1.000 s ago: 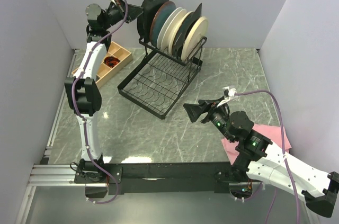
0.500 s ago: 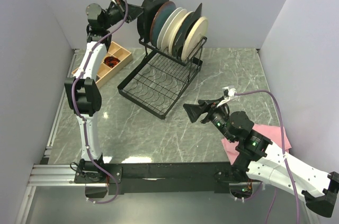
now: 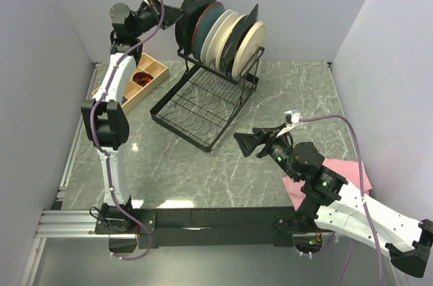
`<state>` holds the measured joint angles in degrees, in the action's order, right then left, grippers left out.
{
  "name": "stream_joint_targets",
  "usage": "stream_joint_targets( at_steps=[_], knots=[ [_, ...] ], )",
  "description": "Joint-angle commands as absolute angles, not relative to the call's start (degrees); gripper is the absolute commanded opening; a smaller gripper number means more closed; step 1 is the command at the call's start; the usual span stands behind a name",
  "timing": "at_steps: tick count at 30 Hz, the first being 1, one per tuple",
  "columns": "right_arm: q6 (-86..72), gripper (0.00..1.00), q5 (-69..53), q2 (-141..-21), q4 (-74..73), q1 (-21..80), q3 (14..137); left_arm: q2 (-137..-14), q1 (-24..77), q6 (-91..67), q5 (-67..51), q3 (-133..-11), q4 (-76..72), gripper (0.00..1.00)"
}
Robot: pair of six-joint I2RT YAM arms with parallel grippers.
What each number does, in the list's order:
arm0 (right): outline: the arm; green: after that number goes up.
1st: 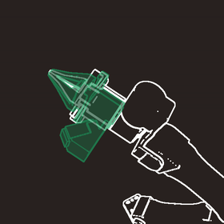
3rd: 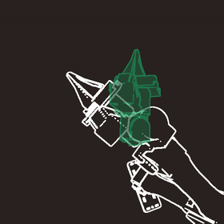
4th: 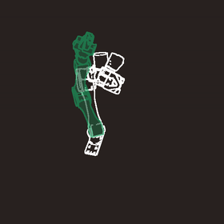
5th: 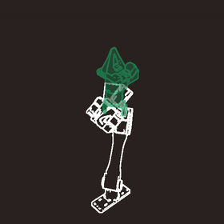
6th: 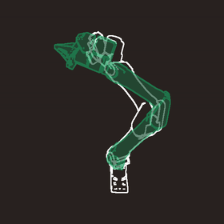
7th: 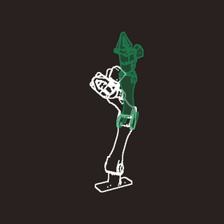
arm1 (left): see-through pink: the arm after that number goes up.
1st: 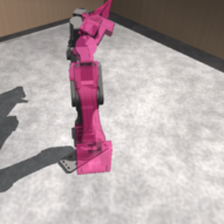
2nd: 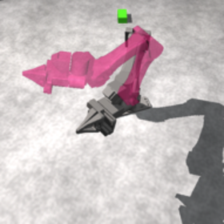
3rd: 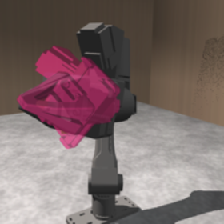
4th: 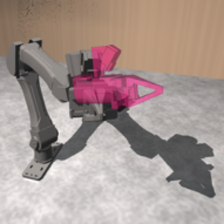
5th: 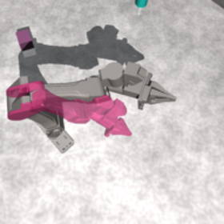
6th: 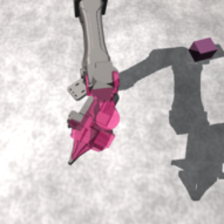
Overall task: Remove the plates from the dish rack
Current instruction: Unload the plate from the dish rack.
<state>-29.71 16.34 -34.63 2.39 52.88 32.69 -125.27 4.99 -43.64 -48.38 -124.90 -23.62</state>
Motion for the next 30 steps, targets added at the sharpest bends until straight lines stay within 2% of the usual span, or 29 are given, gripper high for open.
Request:
stream_joint_targets(
  at_steps=[1, 6, 30],
  knots=[
    [-29.7, 0.93, 16.1, -34.3, 4.1, 53.1, 34.9, -116.1, 5.8, -38.4, -46.5, -127.3, -33.5, 0.01],
    [-29.7, 0.93, 16.3, -34.2, 4.3, 53.0, 34.7, -118.8, 5.8, -40.3, -47.0, -133.0, -32.2, 0.01],
    [-30.1, 0.93, 15.2, -34.3, 4.6, 53.0, 34.7, -114.0, 7.0, -38.7, -48.3, -130.4, -33.0, 0.01]
  ],
)
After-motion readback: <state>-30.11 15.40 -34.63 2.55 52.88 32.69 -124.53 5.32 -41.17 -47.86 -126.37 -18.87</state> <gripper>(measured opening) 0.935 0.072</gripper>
